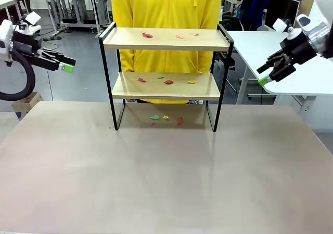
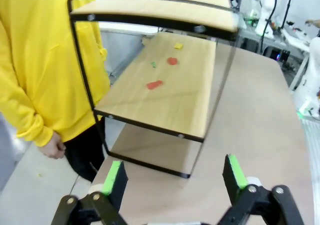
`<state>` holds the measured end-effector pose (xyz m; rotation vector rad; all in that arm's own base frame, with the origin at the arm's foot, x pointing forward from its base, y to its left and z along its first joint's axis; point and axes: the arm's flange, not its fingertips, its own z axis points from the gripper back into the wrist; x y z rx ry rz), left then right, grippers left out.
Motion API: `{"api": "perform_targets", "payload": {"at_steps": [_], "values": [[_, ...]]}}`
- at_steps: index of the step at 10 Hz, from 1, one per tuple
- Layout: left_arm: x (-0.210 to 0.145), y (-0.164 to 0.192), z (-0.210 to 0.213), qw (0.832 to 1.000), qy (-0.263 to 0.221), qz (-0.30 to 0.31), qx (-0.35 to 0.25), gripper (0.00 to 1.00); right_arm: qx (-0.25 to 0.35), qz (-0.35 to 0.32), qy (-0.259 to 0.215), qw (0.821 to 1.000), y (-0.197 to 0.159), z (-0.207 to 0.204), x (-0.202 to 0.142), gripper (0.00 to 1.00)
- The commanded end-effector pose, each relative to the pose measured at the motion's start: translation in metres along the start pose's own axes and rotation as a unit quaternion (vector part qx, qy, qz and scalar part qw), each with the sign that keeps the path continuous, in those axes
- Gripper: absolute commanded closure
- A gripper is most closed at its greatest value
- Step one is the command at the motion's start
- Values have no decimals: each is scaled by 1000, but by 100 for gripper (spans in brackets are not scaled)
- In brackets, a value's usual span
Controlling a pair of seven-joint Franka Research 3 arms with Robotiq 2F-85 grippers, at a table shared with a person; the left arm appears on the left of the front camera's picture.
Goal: Clean the shelf.
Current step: Pick up the Duster handed by the human.
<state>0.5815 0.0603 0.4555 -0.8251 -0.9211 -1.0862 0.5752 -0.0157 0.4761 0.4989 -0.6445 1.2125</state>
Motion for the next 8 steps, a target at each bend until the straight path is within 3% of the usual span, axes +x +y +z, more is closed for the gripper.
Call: {"api": "perform_targets", "payload": {"at_steps": [1,4,8], "values": [[-8,47,0,999,-31,-1,-30,0,39,26,-100,994,-69,-3,-26,0],[-62,66,-6,991,-114,-41,-61,0,27,47,-214,975,-92,-20,-86,0],[-103,61,-3,963,-241,-97,-66,0,18,30,-279,960,-94,-23,-128,0]]}}
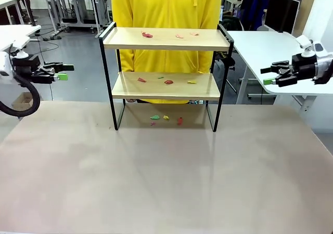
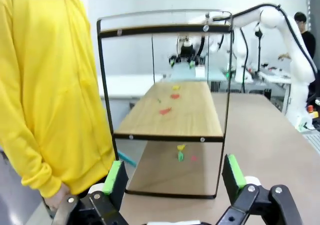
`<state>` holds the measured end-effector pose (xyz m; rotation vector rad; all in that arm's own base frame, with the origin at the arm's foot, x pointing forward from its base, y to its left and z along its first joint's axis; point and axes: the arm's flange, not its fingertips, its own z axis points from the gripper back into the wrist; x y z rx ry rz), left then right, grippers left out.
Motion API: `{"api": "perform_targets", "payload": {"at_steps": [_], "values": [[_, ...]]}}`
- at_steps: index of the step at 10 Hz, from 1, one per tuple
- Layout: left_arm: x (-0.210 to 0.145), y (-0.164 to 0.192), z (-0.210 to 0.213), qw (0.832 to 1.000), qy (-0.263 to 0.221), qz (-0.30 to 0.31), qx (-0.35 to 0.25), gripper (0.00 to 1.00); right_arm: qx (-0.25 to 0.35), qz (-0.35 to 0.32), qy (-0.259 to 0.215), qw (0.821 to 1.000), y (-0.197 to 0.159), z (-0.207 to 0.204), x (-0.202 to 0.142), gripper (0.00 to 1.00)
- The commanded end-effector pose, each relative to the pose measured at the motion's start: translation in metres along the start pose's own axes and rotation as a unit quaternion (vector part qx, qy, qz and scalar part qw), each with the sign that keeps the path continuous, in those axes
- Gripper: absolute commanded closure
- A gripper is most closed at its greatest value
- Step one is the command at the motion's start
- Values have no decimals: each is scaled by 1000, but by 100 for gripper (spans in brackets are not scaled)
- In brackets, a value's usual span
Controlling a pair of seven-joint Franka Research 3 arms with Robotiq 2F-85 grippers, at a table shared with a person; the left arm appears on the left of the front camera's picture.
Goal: Clean the shelf.
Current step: Pick up the Duster handed by the human.
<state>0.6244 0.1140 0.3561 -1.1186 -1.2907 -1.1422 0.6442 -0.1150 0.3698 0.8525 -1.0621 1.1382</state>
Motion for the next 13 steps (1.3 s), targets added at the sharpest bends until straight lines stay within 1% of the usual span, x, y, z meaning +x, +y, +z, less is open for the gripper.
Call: {"api": "perform_targets", "payload": {"at_steps": [1,2,6,10,13], "values": [[-4,-9,-1,998,-48,-41,-1,0,-5,17,-31,999,3,4,-5,0],[-6,-10,2,997,-52,-57,9,0,-9,18,-40,999,4,7,-10,0],[-12,-8,17,997,-23,-72,34,0,-21,15,-52,998,7,15,-19,0],[-7,-8,24,996,-36,-69,38,0,-30,15,-81,996,7,22,-17,0],[0,-9,28,996,-58,-56,37,0,-33,18,-88,995,7,23,-10,0]]}}
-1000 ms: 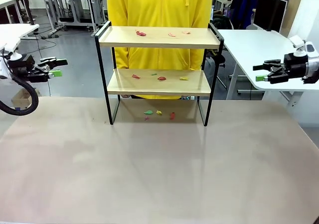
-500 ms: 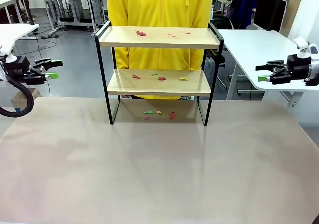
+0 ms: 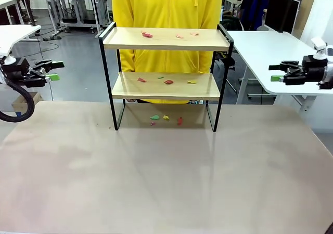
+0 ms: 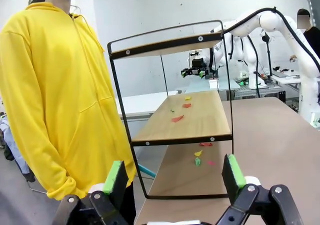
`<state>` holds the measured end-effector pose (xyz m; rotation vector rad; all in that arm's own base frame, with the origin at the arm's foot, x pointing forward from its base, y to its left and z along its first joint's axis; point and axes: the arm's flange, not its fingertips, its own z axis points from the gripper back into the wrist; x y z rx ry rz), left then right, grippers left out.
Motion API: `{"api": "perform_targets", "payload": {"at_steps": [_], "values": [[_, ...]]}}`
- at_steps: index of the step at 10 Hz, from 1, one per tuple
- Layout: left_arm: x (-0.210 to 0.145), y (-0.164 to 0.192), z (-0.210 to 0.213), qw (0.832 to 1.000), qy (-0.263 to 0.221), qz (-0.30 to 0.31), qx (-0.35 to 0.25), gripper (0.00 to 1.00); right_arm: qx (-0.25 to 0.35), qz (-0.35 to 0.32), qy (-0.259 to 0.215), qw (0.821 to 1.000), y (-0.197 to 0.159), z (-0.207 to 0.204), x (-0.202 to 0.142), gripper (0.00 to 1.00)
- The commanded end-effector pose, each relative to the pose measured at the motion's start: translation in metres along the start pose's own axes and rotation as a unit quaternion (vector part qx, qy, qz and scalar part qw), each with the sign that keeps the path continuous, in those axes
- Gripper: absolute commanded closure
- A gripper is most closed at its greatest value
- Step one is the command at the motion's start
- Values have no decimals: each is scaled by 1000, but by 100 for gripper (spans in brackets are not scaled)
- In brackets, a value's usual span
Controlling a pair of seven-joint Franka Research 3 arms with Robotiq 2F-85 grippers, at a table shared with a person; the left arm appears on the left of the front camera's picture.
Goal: Clean the shelf.
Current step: Pick up the Duster handed by the human.
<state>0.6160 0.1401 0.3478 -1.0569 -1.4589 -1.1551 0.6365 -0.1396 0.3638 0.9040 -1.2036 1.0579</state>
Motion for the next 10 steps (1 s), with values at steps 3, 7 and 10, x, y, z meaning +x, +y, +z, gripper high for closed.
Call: {"api": "perform_targets", "payload": {"at_steps": [3,7,10], "values": [[10,-3,3,999,-34,12,10,0,-14,25,-27,999,1,-3,4,0],[5,0,4,1000,-20,4,4,0,-7,7,-13,1000,-1,0,5,0],[5,0,4,1000,-20,4,4,0,-7,7,-13,1000,-1,0,5,0]]}}
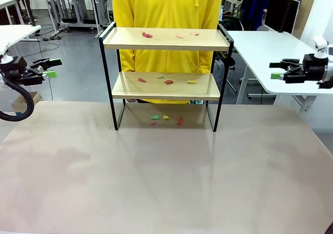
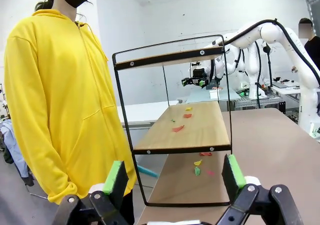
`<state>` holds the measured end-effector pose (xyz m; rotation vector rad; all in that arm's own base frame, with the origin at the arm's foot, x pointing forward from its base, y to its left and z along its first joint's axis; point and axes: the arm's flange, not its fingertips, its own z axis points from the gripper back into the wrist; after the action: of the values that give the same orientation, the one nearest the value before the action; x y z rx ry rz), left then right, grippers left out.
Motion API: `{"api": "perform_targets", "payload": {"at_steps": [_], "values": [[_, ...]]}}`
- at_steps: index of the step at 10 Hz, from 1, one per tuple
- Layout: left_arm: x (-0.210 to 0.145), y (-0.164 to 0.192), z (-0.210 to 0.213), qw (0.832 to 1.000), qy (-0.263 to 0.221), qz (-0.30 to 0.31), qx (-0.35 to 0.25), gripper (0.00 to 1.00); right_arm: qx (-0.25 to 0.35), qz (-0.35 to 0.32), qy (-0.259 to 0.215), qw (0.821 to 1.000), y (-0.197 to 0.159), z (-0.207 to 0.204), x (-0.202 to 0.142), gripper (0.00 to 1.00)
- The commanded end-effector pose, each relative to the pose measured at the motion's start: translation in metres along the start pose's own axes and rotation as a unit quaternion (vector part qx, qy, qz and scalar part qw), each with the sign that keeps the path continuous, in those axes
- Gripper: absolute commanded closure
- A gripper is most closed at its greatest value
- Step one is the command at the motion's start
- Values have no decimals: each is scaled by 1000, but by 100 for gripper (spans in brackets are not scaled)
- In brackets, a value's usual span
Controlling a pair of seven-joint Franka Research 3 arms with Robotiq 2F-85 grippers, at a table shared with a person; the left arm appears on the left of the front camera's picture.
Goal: Clean the shelf.
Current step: Pick up the Duster handed by the human.
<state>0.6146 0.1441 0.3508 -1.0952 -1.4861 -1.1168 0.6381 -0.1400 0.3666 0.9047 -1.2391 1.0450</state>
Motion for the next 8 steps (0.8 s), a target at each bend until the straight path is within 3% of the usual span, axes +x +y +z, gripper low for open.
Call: {"api": "perform_targets", "payload": {"at_steps": [1,8], "values": [[2,0,0,1000,3,-5,0,0,1,2,1,1000,0,-1,2,0],[2,0,0,1000,3,-5,0,0,1,2,1,1000,0,-1,2,0]]}}
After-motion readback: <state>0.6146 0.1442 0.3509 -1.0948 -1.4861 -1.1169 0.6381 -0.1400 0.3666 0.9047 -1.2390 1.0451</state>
